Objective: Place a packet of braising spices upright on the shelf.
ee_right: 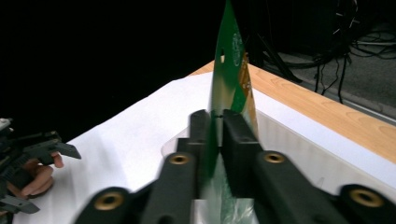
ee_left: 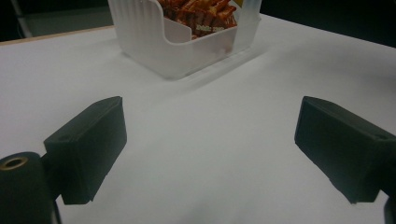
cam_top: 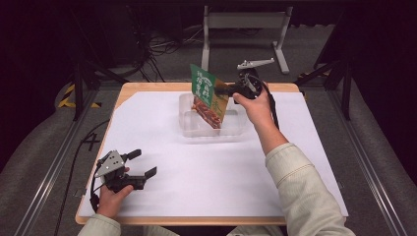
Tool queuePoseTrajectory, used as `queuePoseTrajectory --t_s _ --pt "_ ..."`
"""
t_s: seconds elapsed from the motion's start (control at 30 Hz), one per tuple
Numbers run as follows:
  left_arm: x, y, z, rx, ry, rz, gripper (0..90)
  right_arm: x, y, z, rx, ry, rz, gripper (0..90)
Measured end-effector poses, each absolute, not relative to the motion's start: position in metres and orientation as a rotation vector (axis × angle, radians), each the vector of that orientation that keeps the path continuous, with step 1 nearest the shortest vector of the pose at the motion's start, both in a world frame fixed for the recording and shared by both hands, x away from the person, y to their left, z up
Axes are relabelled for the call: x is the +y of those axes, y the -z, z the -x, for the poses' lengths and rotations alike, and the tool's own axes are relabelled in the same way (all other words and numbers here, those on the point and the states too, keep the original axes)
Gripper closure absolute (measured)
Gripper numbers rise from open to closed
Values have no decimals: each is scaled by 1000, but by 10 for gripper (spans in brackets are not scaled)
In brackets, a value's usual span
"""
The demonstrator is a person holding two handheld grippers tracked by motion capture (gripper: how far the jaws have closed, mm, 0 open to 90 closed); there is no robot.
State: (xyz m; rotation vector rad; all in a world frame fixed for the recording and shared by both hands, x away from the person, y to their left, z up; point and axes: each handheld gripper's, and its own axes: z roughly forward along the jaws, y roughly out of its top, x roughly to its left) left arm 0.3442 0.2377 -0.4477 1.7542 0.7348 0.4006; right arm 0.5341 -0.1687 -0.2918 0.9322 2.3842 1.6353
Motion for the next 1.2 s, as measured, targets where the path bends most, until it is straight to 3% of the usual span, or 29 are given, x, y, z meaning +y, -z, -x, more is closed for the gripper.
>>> queuePoseTrajectory --t_s 0.17,0.33,1.2 --pt "238 448 -345 729 -406 -1758 98 -171 289 -531 2369 -1686 -948 492" --pt "238 448 -345 733 -401 -1759 98 -174 283 -525 2326 -1703 -918 402" --pt "235 445 -346 728 -410 -1755 98 -240 260 -463 2167 -1766 -827 344"
